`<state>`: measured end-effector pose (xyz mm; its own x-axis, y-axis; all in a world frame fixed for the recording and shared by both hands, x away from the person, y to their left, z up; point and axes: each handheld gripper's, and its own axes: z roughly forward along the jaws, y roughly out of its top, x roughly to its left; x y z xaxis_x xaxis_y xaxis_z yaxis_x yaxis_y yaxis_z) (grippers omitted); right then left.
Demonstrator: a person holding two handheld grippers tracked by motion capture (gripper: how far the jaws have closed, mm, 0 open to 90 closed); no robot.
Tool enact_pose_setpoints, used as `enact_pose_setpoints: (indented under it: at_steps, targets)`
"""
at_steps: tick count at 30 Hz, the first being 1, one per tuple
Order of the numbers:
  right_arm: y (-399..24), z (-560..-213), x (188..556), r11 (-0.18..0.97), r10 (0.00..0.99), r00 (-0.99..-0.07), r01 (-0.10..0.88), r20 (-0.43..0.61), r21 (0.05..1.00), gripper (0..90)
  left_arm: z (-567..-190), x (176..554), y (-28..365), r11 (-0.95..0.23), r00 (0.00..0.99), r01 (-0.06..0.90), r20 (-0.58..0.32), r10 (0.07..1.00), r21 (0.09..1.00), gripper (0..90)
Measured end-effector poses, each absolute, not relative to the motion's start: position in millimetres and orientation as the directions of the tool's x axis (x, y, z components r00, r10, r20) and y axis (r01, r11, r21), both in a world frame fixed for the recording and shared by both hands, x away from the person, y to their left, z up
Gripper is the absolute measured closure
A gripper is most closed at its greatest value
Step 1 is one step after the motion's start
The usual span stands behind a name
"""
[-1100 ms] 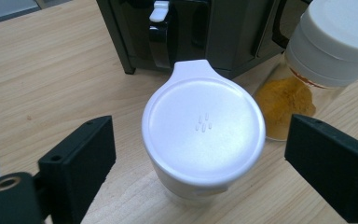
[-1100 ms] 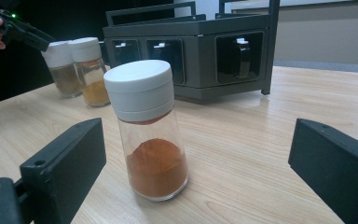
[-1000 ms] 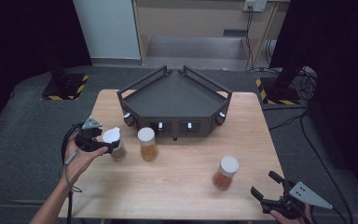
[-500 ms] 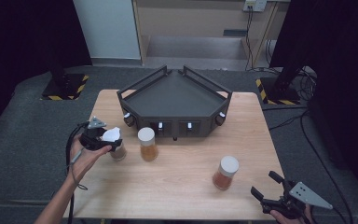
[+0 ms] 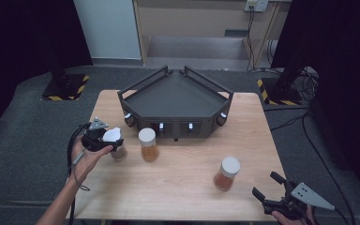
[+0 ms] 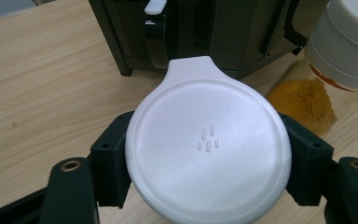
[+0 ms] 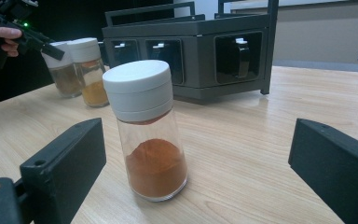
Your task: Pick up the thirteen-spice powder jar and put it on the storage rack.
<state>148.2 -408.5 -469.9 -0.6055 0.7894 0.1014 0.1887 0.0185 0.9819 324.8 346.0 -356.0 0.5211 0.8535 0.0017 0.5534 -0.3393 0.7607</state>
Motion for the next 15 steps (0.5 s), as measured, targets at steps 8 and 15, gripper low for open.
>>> enact_pose_setpoints:
  at_steps: [8,15]
  targets:
    - [-408.3,-469.9,148.6,0.017,0.789,-0.605,0.191,0.104,0.981,4.1,-346.2,321.9,353.9,-0.352,0.552,0.532,0.000,0.834,0.770,30.0]
    - [-408.3,-469.9,148.7,0.017,0.789,-0.606,0.191,0.105,0.981,4.1,-322.2,320.6,360.6,-0.393,0.597,0.491,0.027,0.802,0.778,30.0]
